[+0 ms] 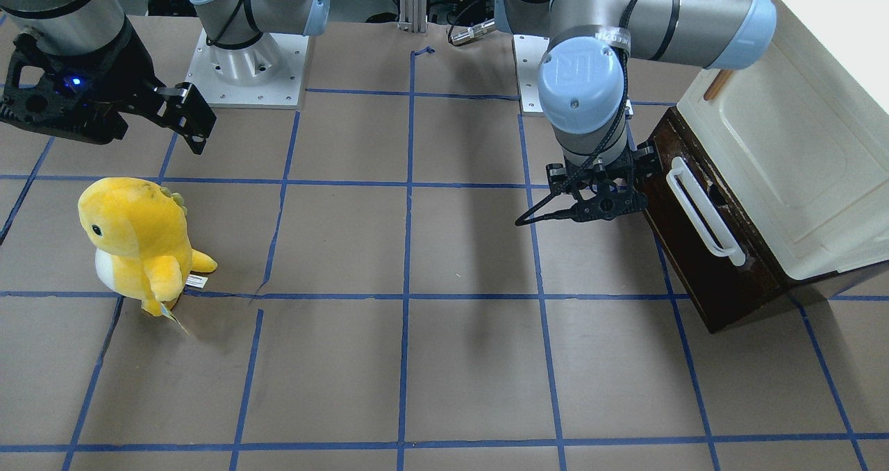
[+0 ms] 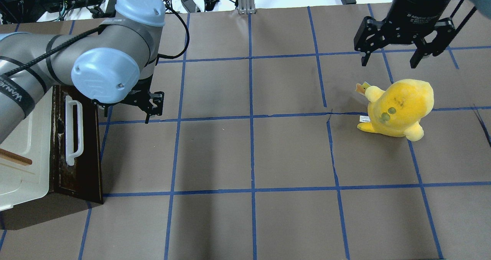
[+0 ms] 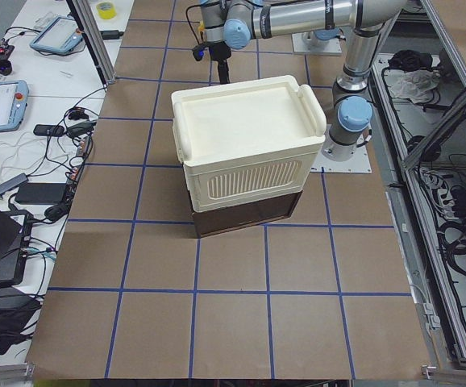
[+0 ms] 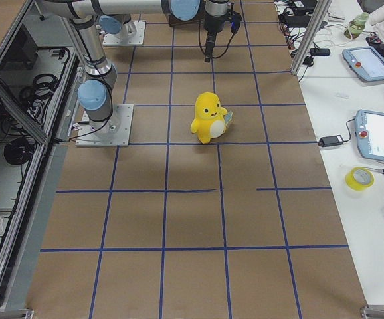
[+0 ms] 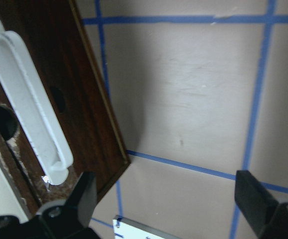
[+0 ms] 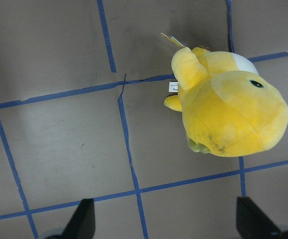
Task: Pull drawer sideways
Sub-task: 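Reach the left gripper down to the white drawer handle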
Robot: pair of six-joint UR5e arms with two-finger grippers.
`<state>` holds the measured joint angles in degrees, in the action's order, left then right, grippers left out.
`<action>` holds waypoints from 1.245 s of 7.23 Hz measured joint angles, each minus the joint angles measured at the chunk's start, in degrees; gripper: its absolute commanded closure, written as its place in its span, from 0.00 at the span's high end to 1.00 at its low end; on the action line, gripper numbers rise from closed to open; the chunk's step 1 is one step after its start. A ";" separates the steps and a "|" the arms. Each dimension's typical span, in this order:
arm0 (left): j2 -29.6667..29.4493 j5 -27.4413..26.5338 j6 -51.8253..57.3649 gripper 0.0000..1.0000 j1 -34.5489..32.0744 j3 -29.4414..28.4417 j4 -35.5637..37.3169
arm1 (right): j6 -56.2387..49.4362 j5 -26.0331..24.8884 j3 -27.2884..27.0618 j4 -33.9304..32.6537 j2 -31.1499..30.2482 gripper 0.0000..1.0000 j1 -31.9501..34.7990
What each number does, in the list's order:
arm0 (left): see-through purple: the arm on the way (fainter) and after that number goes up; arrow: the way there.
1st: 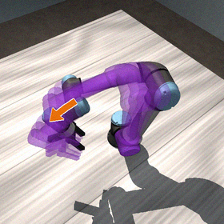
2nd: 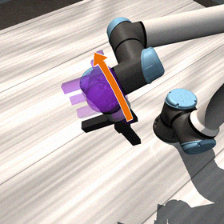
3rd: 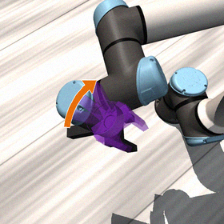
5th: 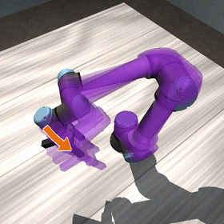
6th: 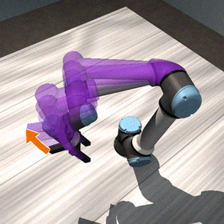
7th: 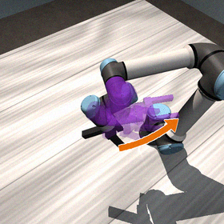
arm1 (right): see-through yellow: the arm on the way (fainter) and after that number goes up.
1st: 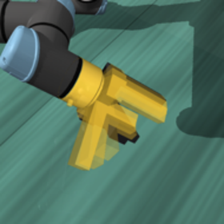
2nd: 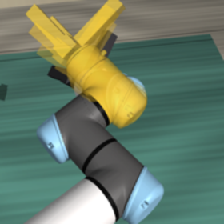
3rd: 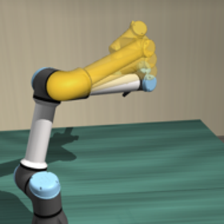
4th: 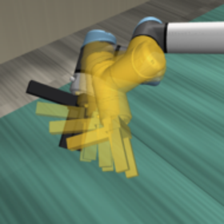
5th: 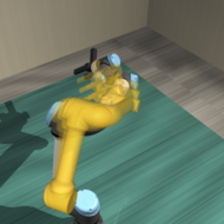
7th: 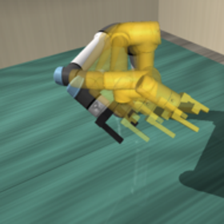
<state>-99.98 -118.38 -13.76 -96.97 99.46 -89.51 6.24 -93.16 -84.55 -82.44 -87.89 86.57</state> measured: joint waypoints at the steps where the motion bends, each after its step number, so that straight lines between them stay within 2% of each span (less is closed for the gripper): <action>1: -1.61 -5.55 -2.94 1.00 -0.16 2.25 -0.03 | 0.00 0.00 0.00 0.00 0.00 1.00 0.00; 3: -4.72 -17.41 -9.74 1.00 -0.29 5.60 -0.19 | 0.00 0.00 0.00 0.00 0.00 1.00 0.00; 6: -9.17 -31.33 -11.47 1.00 -0.38 6.89 -0.66 | 0.00 0.00 0.00 0.00 0.00 1.00 -0.03; 8: -11.79 -37.42 -11.49 1.00 -0.36 7.91 -0.76 | 0.00 0.00 0.00 0.00 0.00 1.00 -0.01; 9: -12.59 -38.68 -11.51 1.00 -0.33 8.69 -0.78 | 0.00 0.00 0.00 0.00 0.00 1.00 0.00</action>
<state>-112.56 -157.06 -25.27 -97.31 108.15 -90.29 6.24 -93.16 -84.55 -82.44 -87.89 86.57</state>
